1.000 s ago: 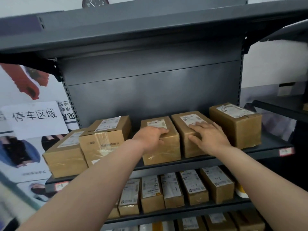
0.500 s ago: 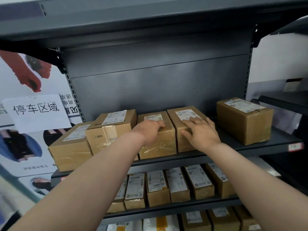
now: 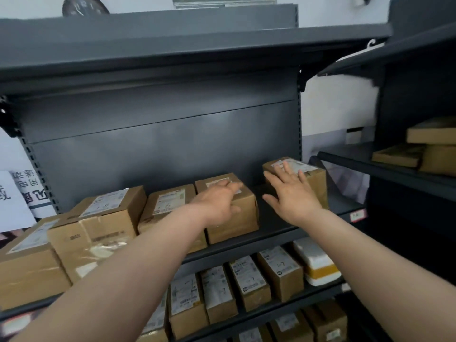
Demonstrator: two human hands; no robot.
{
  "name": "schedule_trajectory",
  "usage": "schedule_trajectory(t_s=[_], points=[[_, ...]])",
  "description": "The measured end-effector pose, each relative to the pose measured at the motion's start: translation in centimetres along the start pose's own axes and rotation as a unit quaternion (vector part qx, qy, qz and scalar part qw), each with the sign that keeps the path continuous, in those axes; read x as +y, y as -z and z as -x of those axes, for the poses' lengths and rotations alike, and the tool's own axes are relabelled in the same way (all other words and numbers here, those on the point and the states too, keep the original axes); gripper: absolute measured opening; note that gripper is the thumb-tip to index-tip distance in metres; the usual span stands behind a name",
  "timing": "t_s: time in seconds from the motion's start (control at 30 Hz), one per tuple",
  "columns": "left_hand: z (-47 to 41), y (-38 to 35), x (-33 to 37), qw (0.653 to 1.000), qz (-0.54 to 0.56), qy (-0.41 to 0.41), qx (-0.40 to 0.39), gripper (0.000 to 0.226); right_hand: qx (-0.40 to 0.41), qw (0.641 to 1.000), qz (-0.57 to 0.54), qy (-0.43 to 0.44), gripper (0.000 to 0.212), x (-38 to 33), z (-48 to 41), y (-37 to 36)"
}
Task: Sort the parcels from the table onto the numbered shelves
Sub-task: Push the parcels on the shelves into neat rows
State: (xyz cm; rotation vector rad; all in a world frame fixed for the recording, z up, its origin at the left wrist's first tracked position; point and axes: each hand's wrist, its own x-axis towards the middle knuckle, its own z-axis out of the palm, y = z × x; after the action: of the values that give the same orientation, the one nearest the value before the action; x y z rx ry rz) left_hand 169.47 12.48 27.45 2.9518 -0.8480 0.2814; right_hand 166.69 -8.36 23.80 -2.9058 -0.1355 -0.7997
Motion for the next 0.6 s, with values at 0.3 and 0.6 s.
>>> schedule_trajectory(t_s=[0.3,0.6], points=[[-2.9,-1.8,2.9,0.998,0.022,0.057,-0.032,0.063,-0.092,0.994,0.034,-0.040,0.078,8.6,-1.7,1.1],[-2.9,-2.5,3.2,0.990,0.016,0.127,0.050,0.055,-0.028,0.989,-0.140,0.033,0.051,6.2,-2.0,-0.7]])
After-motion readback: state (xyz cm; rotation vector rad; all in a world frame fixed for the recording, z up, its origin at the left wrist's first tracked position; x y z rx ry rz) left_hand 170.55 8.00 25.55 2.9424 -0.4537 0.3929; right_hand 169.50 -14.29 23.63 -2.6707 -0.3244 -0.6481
